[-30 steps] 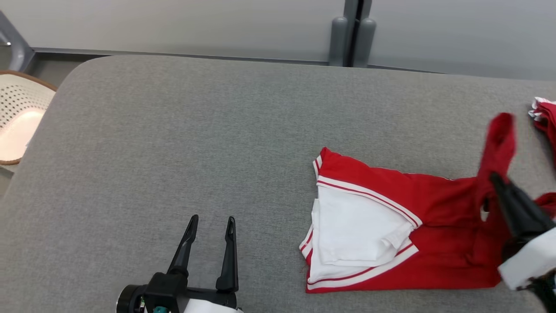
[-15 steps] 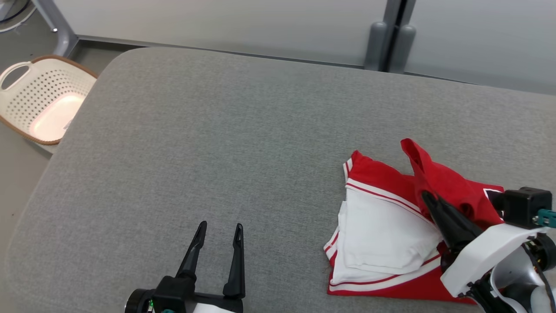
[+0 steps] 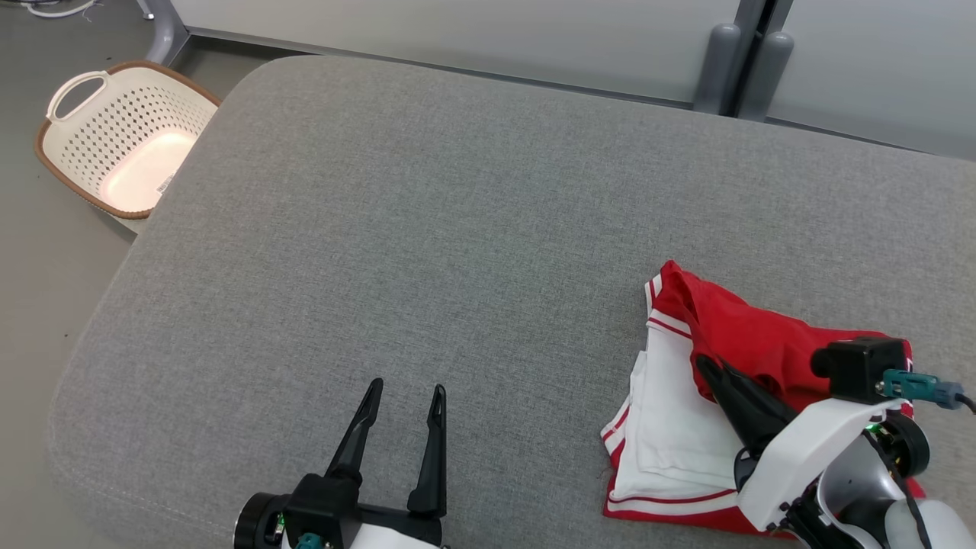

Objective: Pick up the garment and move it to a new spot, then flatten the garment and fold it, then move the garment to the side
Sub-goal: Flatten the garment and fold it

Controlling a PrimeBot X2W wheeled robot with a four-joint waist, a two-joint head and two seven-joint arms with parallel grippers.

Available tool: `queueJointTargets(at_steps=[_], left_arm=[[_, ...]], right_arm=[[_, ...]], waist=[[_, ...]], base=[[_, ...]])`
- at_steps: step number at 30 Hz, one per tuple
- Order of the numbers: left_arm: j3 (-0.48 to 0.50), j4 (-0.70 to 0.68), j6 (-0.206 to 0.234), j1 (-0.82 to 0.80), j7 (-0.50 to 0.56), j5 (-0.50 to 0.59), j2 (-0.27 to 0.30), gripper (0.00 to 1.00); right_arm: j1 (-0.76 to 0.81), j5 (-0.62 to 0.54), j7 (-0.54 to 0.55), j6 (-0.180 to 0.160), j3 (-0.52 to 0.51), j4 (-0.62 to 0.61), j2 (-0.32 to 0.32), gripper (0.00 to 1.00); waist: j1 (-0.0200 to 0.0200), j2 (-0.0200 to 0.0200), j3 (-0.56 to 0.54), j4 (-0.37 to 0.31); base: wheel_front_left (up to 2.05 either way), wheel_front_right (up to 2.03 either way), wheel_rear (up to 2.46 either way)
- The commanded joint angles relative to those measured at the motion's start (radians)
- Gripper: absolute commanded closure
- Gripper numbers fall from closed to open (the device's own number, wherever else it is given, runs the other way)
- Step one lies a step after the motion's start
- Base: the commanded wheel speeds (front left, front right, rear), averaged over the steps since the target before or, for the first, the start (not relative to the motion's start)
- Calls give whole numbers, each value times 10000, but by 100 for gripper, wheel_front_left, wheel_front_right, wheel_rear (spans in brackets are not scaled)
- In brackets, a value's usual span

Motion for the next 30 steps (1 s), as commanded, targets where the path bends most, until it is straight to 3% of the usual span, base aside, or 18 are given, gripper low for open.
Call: queueJointTargets(at_steps=[1, 2, 7, 13, 20, 25, 26, 27, 28, 29, 30], left_arm=[[-13, 14, 50, -141, -12, -31, 38, 0], [-29, 22, 68, -152, -12, -54, 38, 0], [-4, 12, 162, -163, -12, -152, 38, 0], [224, -120, 195, -137, -12, -35, 38, 0], [393, -196, 27, -186, -12, 141, 39, 0], [388, -184, -20, -318, -12, 134, 39, 0], [309, -187, -60, -372, -12, 98, 41, 0], [259, -201, -86, -392, -12, 72, 41, 0], [199, -226, -82, -406, -12, 46, 41, 0], [149, -241, -76, -433, -12, 14, 41, 0], [92, -253, -82, -470, -12, -2, 41, 0]], right_arm=[[-114, 16, -87, -23, 58, 65, 5, 36], [-159, 77, -129, -23, 106, 79, 39, 0], [-371, 727, -503, -23, 359, -348, 118, 0], [-493, 991, -1625, -25, 34, -1167, -440, 0], [-91, 503, -2830, -15, -773, -224, -1916, 0], [-31, 741, -3488, -15, -209, 707, -3458, 0], [-265, 781, -3843, -15, 271, 985, -4238, 0], [-380, 962, -4005, -15, 500, 1130, -4489, 0], [-519, 1036, -4197, -15, 805, 1230, -4870, 16], [-704, 1153, -4407, -15, 1165, 1278, -5235, 67], [-885, 1302, -4598, -17, 1482, 1376, -5553, 100]], waist=[[1, 0, 38, 13], [1, 0, 49, 9], [1, 0, 5, -239], [1, 0, -171, -1036], [1, 0, -326, -2064], [1, 0, -298, -2291], [1, 0, -243, -2209], [1, 0, -209, -2139], [1, 0, -161, -2041], [1, 0, -102, -1930], [1, 0, -38, -1809]], base=[[0, 0, 0], [0, 0, 0], [0, 0, 0], [0, 0, 0], [0, 0, 0], [0, 0, 0], [0, 0, 0], [0, 0, 0], [0, 0, 0], [0, 0, 0], [0, 0, 0]])
